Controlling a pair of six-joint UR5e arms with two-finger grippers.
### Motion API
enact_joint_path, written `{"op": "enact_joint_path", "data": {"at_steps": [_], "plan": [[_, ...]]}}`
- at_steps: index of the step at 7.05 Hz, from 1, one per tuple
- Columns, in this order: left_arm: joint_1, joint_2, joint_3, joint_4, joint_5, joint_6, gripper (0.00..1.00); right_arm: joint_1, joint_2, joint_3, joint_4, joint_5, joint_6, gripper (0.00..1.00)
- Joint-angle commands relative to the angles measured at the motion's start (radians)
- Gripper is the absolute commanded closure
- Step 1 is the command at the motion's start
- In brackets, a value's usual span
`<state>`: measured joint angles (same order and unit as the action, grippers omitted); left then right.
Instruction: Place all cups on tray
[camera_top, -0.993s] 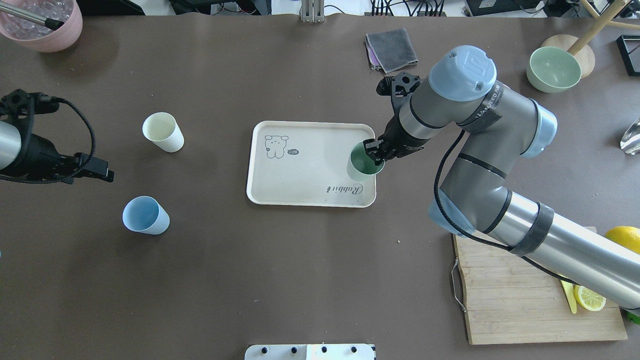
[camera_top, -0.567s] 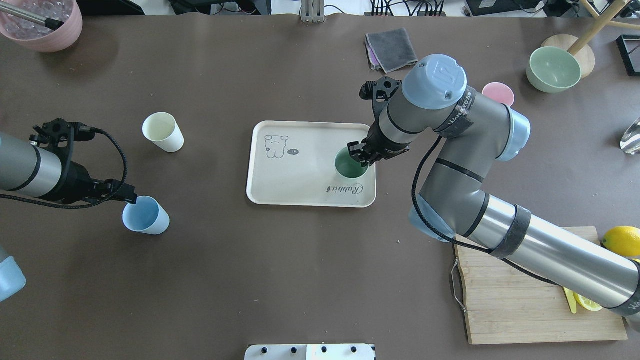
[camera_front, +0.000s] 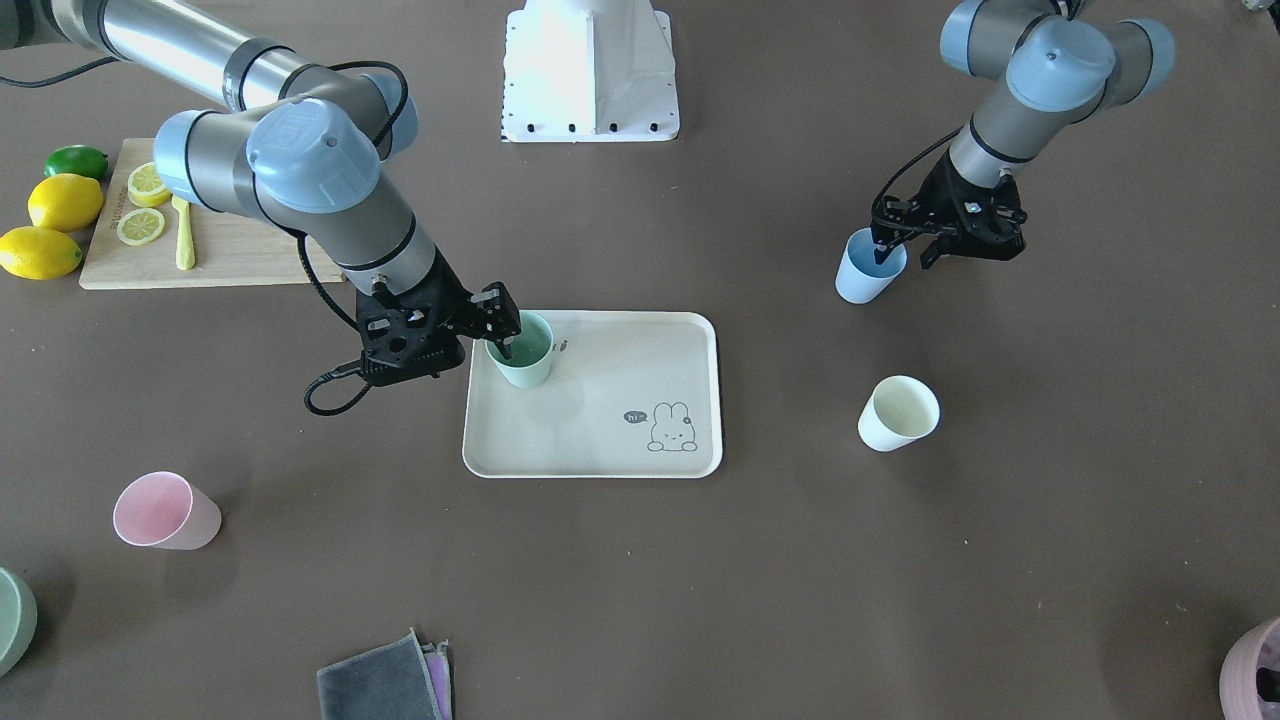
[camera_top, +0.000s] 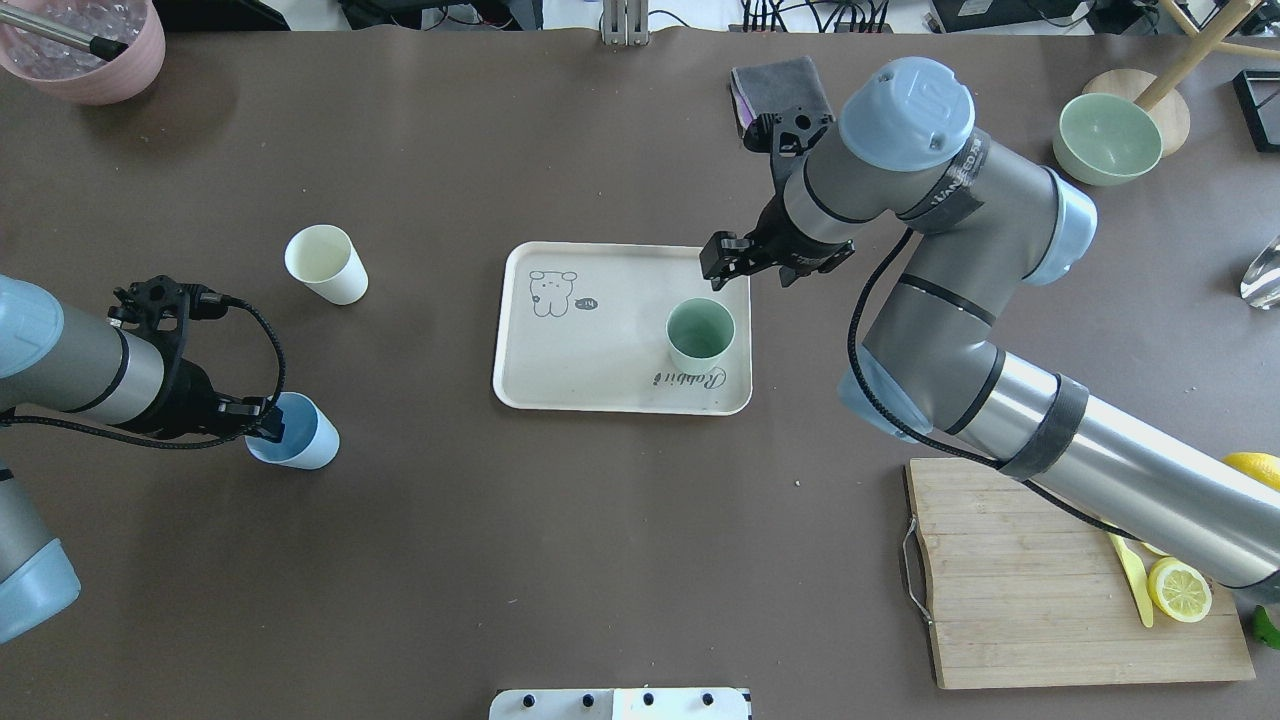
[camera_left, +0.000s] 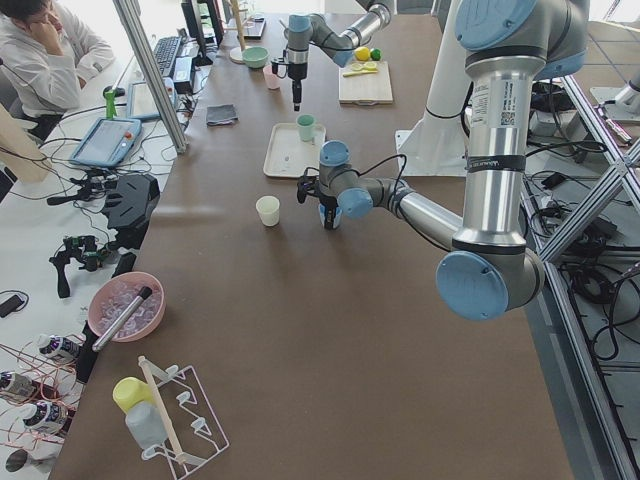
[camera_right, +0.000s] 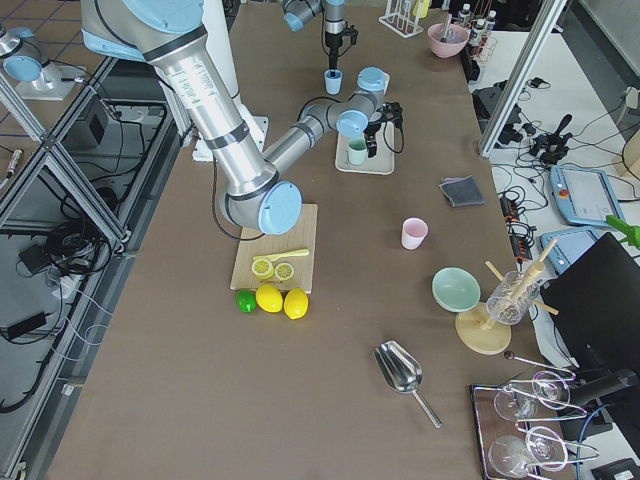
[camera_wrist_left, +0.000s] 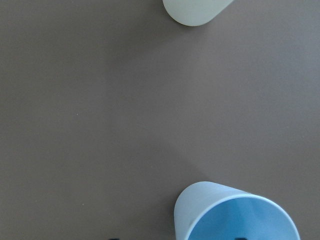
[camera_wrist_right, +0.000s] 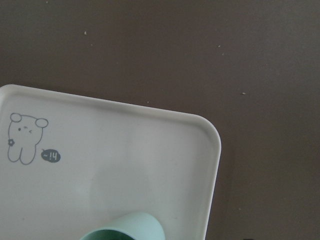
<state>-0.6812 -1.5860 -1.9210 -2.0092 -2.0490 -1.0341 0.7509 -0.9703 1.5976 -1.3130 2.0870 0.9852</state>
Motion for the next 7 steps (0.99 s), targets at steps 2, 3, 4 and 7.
{"op": "enact_joint_path", "data": {"at_steps": [2, 3, 4, 7], "plan": [[0.000, -0.130, 0.010, 0.024, -0.014, -0.007, 1.00, 0.250, -0.144, 0.037, 0.001, 0.232, -0.081, 0.24], [-0.011, -0.293, 0.034, 0.165, -0.043, -0.007, 1.00, 0.349, -0.213, 0.028, 0.000, 0.246, -0.258, 0.23], [-0.009, -0.459, 0.063, 0.331, -0.039, -0.023, 1.00, 0.445, -0.237, -0.031, -0.008, 0.260, -0.411, 0.23], [-0.006, -0.674, 0.283, 0.321, -0.007, -0.052, 1.00, 0.508, -0.197, -0.243, 0.000, 0.301, -0.551, 0.20]]}}
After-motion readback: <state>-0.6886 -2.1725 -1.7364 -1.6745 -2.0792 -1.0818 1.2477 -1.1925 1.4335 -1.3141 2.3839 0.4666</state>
